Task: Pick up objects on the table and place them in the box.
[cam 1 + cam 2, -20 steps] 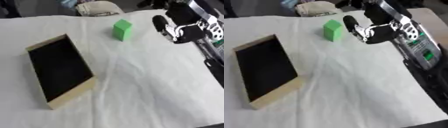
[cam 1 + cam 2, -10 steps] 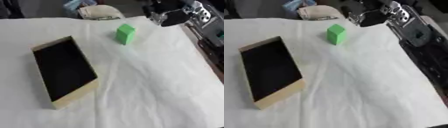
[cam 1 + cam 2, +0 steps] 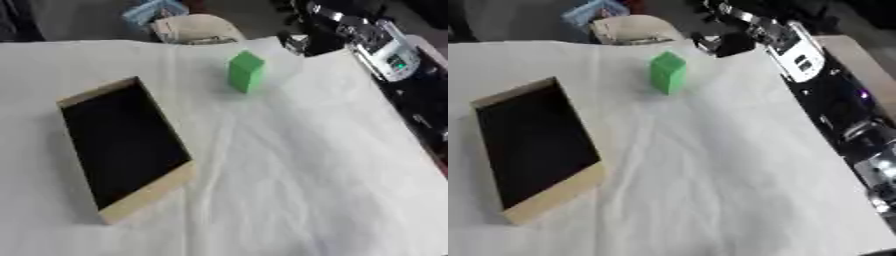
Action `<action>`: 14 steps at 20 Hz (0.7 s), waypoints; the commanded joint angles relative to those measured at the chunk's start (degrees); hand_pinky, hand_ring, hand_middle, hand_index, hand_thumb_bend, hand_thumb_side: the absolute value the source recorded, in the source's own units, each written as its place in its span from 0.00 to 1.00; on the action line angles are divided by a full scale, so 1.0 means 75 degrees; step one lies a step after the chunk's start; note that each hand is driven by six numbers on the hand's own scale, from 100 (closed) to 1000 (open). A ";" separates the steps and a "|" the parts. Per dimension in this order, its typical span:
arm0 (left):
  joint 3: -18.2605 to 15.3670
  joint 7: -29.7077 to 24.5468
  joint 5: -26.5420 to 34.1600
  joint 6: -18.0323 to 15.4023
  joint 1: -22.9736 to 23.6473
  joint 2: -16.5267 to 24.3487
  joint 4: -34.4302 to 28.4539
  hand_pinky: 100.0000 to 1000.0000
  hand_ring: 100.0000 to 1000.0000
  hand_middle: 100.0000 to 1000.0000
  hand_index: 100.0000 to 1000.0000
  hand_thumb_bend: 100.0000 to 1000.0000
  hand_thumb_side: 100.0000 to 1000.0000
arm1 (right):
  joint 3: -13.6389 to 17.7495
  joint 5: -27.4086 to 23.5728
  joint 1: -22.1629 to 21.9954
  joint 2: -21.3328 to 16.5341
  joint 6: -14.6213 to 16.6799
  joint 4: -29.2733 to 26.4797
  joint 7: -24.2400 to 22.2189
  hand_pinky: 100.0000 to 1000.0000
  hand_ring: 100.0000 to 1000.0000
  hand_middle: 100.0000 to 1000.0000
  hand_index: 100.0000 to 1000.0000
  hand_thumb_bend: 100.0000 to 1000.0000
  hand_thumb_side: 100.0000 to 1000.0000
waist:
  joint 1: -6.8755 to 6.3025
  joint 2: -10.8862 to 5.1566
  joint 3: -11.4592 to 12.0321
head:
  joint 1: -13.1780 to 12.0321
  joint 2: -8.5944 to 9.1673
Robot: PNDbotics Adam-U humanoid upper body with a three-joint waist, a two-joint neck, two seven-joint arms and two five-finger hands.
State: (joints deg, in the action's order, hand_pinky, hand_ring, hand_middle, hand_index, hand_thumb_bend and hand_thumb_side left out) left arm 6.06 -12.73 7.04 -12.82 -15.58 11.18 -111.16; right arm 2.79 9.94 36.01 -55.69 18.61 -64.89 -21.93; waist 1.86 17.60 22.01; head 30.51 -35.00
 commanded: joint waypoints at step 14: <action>0.0082 -0.0193 0.0069 0.0013 -0.0169 0.0083 -0.0153 0.61 0.48 0.47 0.79 0.00 0.79 | -0.0155 0.1756 0.0441 0.0285 -0.0289 0.0824 0.0652 0.94 1.00 0.97 1.00 0.00 0.52 | 0.0016 -0.0149 0.0146 | 0.0255 0.0099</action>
State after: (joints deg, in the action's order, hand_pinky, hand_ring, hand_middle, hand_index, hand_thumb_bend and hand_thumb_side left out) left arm 6.55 -13.98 7.33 -12.64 -16.14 11.18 -111.31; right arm 1.37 22.64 38.30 -52.09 16.78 -58.58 -17.31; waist 1.98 17.60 23.08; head 32.14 -34.95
